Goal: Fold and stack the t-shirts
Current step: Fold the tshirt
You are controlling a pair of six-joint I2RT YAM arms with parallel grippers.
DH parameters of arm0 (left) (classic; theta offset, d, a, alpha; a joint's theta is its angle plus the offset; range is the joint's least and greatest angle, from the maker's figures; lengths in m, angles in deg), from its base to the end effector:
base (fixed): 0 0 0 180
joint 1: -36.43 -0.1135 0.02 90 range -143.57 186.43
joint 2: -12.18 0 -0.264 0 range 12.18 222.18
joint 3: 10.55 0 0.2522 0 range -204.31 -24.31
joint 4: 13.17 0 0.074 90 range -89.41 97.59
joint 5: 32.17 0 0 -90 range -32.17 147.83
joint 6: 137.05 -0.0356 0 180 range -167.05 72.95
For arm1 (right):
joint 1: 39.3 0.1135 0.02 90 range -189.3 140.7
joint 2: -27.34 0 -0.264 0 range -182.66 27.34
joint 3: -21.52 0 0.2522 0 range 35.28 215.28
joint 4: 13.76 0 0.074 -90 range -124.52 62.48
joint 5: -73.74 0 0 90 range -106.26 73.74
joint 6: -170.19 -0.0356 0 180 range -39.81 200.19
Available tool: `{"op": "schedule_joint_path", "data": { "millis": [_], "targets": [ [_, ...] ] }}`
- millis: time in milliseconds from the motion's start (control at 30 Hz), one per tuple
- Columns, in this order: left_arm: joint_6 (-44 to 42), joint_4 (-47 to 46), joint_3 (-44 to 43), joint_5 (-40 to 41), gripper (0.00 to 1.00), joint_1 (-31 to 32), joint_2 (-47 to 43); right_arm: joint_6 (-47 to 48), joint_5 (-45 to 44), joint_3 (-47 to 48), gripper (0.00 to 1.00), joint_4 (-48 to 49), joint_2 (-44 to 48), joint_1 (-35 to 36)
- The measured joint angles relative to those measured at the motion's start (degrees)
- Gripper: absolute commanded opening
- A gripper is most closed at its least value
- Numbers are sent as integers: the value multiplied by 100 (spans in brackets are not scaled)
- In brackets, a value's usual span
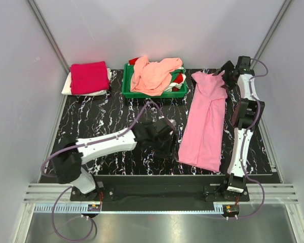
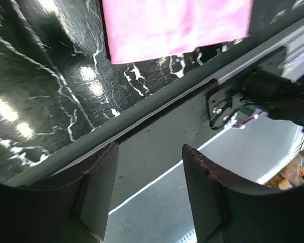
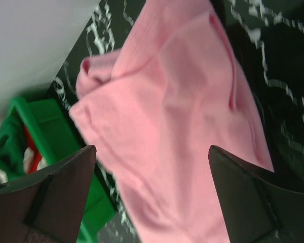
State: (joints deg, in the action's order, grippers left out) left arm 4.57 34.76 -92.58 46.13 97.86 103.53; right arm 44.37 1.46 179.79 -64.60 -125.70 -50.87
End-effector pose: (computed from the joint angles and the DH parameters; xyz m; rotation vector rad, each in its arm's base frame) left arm 0.1534 -0.2968 0.2450 0.3311 2.8486 -0.8646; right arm 0.5723 -0.1061 0.1791 0.8203 2.2468 0.5683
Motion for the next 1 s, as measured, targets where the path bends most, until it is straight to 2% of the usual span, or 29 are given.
{"op": "schedule_joint_path", "data": {
  "millis": [133,233,300,400,500,600,667,767,867,1000],
  "targets": [
    [-179,195,0,520,60,-33,-640,142,-160,-1644,100,192,1532,-15],
    [-295,238,0,702,59,-166,-826,160,-389,-3451,100,514,3403,-83],
    [-361,190,24,767,58,-317,-837,101,-535,-4701,100,627,4970,-210],
    [-411,31,181,782,56,-522,-809,46,-807,-6126,100,601,6977,-455],
    [-448,-184,282,761,55,-638,-599,61,-922,-7475,100,398,8354,-481],
    [-472,-461,306,693,54,-643,-221,90,-927,-8990,100,59,9075,-420],
    [-466,-669,323,610,54,-643,39,74,-935,-9807,100,-345,9114,-363],
    [-446,-953,372,527,54,-647,334,-151,-984,-10069,100,-1126,9145,-105],
    [-352,-1215,459,457,53,-671,533,-424,-706,-10059,100,-1121,9324,66],
    [-269,-1491,544,332,52,-737,721,-627,-831,-10233,100,-1193,9462,457]
  ]
}}
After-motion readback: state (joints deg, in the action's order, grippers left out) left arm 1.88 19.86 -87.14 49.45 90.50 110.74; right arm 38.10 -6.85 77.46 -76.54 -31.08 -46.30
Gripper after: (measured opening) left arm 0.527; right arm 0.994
